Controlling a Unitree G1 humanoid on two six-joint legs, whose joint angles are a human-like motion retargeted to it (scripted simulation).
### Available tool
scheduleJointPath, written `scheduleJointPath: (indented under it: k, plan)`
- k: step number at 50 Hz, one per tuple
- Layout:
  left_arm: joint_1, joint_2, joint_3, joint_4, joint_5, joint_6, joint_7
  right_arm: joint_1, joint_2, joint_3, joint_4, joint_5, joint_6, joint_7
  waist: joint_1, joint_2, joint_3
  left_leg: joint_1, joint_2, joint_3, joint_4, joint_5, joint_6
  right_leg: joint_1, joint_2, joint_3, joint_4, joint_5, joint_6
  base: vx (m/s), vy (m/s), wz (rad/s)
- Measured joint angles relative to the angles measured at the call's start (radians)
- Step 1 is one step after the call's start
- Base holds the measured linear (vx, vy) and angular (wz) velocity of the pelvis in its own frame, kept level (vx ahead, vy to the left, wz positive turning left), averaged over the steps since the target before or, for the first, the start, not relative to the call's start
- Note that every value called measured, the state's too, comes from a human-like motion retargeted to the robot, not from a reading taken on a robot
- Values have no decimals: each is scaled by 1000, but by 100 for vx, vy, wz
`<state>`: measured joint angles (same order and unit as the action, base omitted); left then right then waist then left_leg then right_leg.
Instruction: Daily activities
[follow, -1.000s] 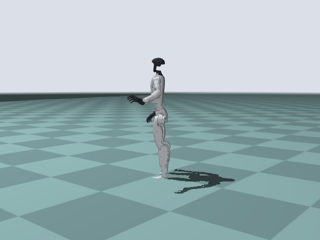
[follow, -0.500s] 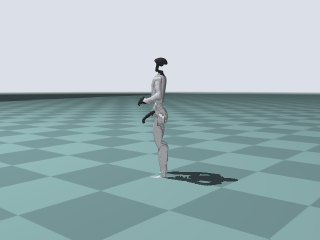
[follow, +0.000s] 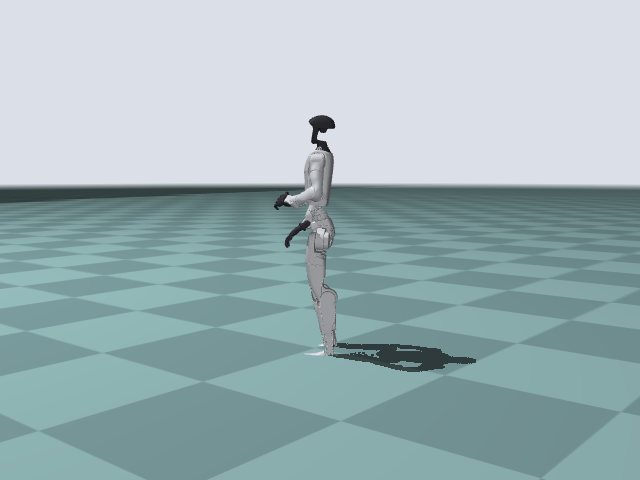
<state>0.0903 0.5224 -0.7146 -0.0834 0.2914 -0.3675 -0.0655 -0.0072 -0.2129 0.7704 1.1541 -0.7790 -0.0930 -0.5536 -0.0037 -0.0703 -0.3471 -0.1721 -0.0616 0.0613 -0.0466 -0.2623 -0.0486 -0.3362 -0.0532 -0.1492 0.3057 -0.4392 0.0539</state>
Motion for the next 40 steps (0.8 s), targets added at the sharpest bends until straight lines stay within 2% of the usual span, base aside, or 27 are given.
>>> scheduleJointPath:
  k: [5,8,22,40]
  plan:
    - [-9,-15,-37,-12,12,-9,1,22,13,20,7,-17,5,-3,3,-6,-4,7,-9,10,-16,29,1,-22,-20,3,48,-3,2,-1,0,1]
    - [-70,13,-32,-20,-4,-13,2,-1,-2,29,-1,-21,-2,6,-6,-2,3,6,-3,5,0,-1,-2,-4,-4,4,22,-10,2,2,0,1]
    - [-282,-5,-76,-76,-82,-24,8,-9,-11,82,-17,-15,-8,58,-14,-2,18,26,3,13,2,-6,-3,20,2,3,19,-2,1,0,0,0]
    - [-444,-13,-174,-101,-161,-44,40,2,-18,110,-37,21,-5,69,-10,-10,29,42,2,15,3,-8,-5,34,-5,-13,43,-11,-2,0,0,0]
